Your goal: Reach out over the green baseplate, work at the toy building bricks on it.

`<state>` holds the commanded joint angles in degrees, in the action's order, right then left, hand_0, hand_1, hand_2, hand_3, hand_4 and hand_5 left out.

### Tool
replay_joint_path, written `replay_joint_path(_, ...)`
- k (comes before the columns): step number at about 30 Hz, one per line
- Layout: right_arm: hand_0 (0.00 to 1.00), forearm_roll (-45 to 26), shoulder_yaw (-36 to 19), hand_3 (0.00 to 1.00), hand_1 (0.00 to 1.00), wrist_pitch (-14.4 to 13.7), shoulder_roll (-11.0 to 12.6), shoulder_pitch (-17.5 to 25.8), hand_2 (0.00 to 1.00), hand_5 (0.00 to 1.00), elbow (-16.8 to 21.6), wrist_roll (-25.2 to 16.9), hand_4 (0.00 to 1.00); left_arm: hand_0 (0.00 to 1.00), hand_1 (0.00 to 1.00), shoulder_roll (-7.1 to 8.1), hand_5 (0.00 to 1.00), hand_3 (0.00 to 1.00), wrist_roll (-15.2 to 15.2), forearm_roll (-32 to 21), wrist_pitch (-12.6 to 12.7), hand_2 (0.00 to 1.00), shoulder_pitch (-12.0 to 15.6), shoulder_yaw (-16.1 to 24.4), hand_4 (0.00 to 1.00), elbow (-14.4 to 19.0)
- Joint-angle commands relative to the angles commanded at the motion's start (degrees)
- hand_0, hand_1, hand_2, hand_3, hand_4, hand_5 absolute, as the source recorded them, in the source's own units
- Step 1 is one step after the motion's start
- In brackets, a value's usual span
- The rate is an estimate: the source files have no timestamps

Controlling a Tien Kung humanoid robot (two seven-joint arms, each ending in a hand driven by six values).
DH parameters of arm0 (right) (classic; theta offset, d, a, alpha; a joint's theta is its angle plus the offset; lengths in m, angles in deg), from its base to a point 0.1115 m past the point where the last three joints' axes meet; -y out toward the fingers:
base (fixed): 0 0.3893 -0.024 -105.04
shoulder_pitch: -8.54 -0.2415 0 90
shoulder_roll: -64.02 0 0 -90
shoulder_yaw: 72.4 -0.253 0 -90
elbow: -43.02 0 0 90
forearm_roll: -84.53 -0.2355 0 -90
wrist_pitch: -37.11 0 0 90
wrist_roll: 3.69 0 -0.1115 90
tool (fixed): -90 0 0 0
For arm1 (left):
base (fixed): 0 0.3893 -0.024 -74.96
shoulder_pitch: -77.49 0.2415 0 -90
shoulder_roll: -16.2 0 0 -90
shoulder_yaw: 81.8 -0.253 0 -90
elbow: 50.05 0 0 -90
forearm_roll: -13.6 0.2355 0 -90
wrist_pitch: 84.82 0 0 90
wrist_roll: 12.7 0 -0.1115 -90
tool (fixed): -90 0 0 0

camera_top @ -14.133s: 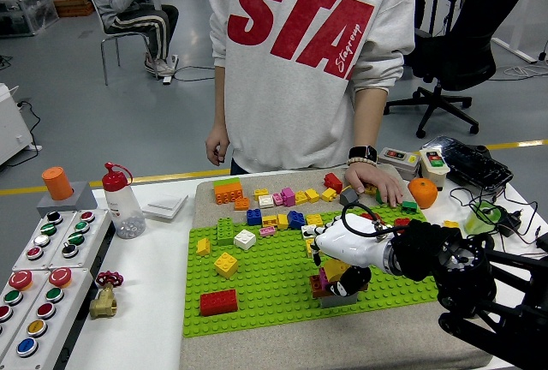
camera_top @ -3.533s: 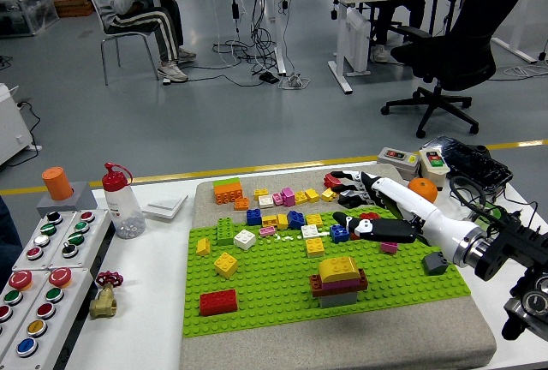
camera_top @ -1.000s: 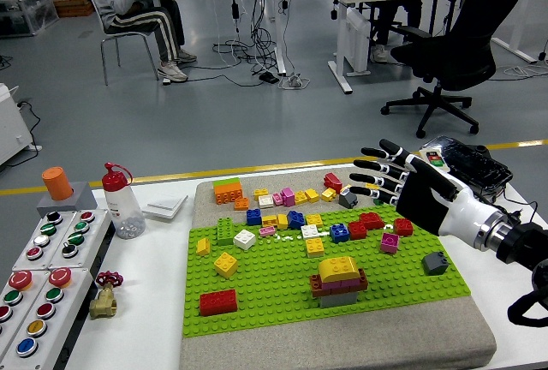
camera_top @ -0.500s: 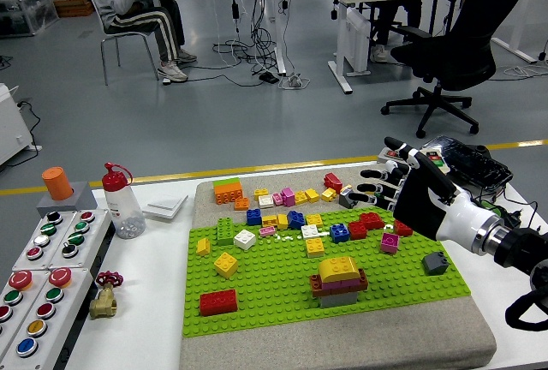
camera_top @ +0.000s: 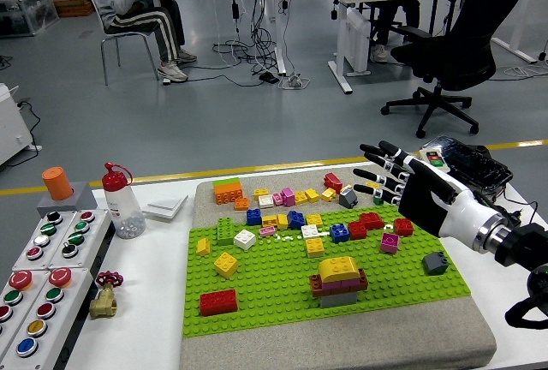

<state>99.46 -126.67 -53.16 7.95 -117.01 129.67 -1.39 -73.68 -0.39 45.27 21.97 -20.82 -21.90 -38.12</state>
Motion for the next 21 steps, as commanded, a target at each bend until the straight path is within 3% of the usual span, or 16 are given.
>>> replay_joint_path(3,0.946,1.1,-0.3,0.998,0.955,0.1,0.0,0.2,0.998,0.348,-0.1,0.8,0.891,0.664,0.618,0.0,0.998,0.514,0.0,-0.2,0.0,0.622,0.0,-0.1,0.405,0.0)
replay_joint_path(4,0.855,0.8,-0.3,0.998,0.881,0.3,0.0,0.2,0.998,0.336,-0.2,1.2,0.904,0.664,0.618,0.01,0.998,0.513,0.0,-0.2,0.0,0.622,0.0,-0.1,0.404,0.0)
replay_joint_path(9,0.855,-0.6,-0.6,0.998,0.881,-0.2,0.0,0.5,0.998,0.336,-0.5,1.6,0.904,0.664,0.618,0.01,0.998,0.513,0.0,-0.3,-0.1,0.622,0.0,-0.2,0.404,0.0)
replay_joint_path(10,0.816,-0.8,-0.8,0.998,0.833,-0.7,-0.1,0.7,0.949,0.326,-0.6,1.4,0.887,0.664,0.617,0.0,0.998,0.514,0.0,-0.2,-0.1,0.622,0.0,-0.2,0.404,0.0)
replay_joint_path(17,0.841,-1.6,-4.2,0.998,0.84,-3.4,-1.0,3.2,0.929,0.337,-0.8,-0.6,0.866,0.664,0.617,0.0,0.998,0.514,0.1,0.4,-0.1,0.622,0.1,0.2,0.404,0.0)
replay_joint_path(21,0.841,-0.9,-9.5,0.998,0.84,-4.2,-2.5,8.0,0.929,0.337,0.3,-0.5,0.866,0.664,0.617,0.15,0.998,0.514,1.0,3.9,0.1,0.622,-0.3,2.4,0.404,0.2)
